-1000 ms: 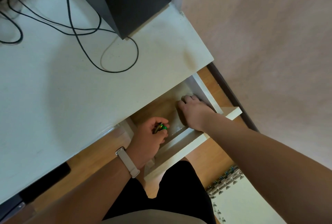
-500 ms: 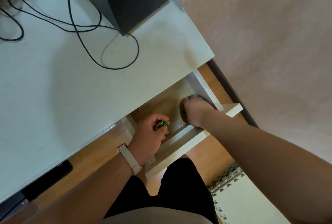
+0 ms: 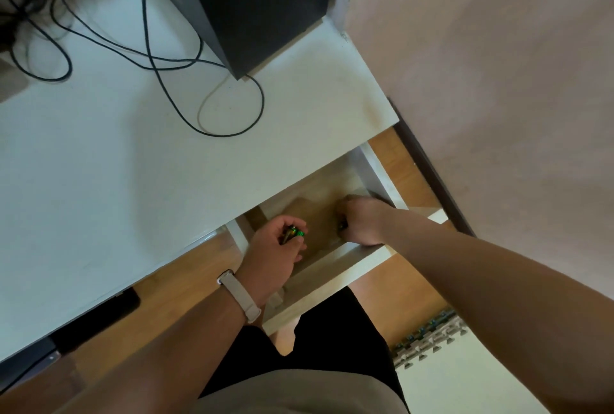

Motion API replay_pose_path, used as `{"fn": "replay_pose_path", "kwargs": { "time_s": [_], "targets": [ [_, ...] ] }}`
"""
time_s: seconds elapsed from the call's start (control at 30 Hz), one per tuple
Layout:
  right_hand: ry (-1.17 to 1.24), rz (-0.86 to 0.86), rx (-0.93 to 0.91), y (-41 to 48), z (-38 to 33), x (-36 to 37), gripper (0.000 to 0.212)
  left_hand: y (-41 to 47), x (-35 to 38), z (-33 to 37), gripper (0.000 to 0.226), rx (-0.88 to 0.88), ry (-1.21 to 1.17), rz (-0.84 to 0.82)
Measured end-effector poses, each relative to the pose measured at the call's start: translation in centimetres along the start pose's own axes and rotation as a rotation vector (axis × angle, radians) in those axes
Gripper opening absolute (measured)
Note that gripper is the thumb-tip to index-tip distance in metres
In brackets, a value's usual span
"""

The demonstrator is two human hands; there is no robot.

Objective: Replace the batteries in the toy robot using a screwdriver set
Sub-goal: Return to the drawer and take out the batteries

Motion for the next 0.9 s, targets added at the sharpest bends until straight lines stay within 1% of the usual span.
{"fn": "replay_pose_path", "kwargs": {
  "time_s": [0.13, 0.23, 0.3, 0.33, 0.37, 0.43, 0.5, 0.6, 0.67, 0.73, 0.8, 0.9],
  "targets": [
    [0.029, -0.107, -0.072, -1.0, -0.3, 0.1, 0.032, 0.0, -0.1, -0.1, 0.028, -0.007, -0.002, 0.081],
    [0.146, -0.077, -0.106, -1.5, -0.6, -0.5, 0.027, -0.1, -0.1, -0.1, 0.028, -0.036, -0.064, 0.161],
    [0.319, -0.063, -0.104, -1.7, -0.6, -1.4, 0.02, -0.4, -0.2, 0.0, 0.029, -0.056, -0.103, 0.216],
    [0.451, -0.081, -0.083, -2.0, -0.4, -1.7, 0.013, -0.7, -0.2, 0.0, 0.03, -0.063, -0.11, 0.232],
    [0.587, -0.095, -0.061, -2.4, -0.3, -2.0, 0.01, -1.0, -0.2, 0.1, 0.03, -0.069, -0.113, 0.242],
    [0.758, -0.105, -0.043, -3.7, -0.1, -2.7, 0.016, -1.7, -0.3, 0.5, 0.028, -0.072, -0.118, 0.255],
    [0.908, -0.124, -0.041, -5.1, -0.1, -3.0, 0.015, -2.5, -0.3, 1.1, 0.027, -0.074, -0.129, 0.268],
    [1.171, -0.138, -0.04, -7.5, -0.2, -3.3, 0.006, -3.8, -0.1, 2.1, 0.026, -0.062, -0.15, 0.277],
    [1.264, -0.139, -0.097, -9.2, -0.4, -3.7, 0.014, -4.6, 0.2, 3.0, 0.024, -0.041, -0.166, 0.271],
    [1.29, -0.099, -0.144, -10.8, -0.4, -4.0, 0.023, -5.4, 0.4, 4.1, 0.022, -0.014, -0.21, 0.255],
    [1.342, -0.029, -0.142, -12.4, -0.4, -4.2, 0.028, -6.2, 0.8, 5.3, 0.021, 0.004, -0.289, 0.223],
    [1.509, 0.058, -0.113, -14.7, -0.8, -4.1, 0.03, -7.3, 1.3, 7.4, 0.021, 0.031, -0.4, 0.139]
  ]
}}
Point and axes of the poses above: each hand's wrist, its own y-axis towards the middle knuckle, its own x-axis out of the palm, z = x × y, the point moved 7 cm from there along y, towards the middle knuckle, and after that the axes turned 3 degrees about -y, right-handed, at the moved point
